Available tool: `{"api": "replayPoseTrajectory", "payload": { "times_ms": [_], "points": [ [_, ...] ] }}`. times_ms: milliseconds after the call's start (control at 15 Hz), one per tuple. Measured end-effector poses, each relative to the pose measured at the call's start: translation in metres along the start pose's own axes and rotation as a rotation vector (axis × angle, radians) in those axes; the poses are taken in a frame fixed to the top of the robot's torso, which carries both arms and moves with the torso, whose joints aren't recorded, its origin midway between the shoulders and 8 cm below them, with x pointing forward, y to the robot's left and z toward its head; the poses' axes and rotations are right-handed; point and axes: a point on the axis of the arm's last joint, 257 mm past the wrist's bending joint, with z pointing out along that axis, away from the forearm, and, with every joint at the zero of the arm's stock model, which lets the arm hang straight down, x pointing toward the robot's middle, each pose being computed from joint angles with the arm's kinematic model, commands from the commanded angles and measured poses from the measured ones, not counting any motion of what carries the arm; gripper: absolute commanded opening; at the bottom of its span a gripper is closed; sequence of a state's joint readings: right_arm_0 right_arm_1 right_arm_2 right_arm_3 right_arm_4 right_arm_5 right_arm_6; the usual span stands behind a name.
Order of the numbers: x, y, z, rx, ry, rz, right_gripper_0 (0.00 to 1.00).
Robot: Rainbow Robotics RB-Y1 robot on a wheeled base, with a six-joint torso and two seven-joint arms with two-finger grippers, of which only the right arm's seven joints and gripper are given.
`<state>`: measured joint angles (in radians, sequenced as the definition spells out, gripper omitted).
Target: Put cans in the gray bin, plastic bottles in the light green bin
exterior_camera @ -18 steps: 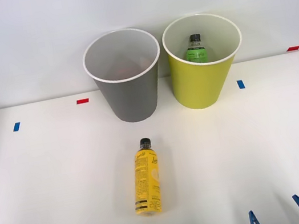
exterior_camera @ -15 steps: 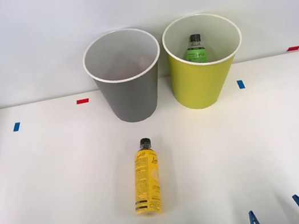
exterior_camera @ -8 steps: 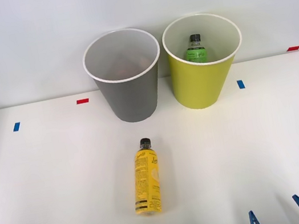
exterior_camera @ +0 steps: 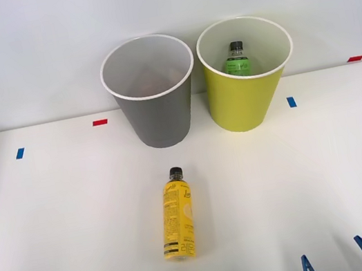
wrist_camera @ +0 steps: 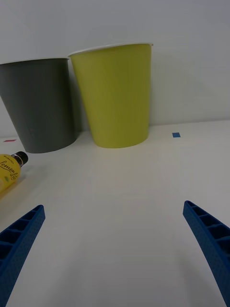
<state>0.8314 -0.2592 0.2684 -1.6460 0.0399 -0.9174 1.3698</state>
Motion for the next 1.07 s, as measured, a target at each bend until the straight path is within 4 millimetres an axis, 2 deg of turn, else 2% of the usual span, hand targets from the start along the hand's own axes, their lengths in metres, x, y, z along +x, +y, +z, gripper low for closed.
{"api": "replayPoseTrajectory", "payload": {
  "times_ms": [933,1000,1067],
  "points": [
    [0.000,0.000,0.000,0.000,0.000,0.000,1.00],
    [0.002,0.000,0.001,0.001,0.004,0.001,1.00],
    [0.014,-0.001,-0.001,0.007,0.033,0.005,1.00]
  ]
}}
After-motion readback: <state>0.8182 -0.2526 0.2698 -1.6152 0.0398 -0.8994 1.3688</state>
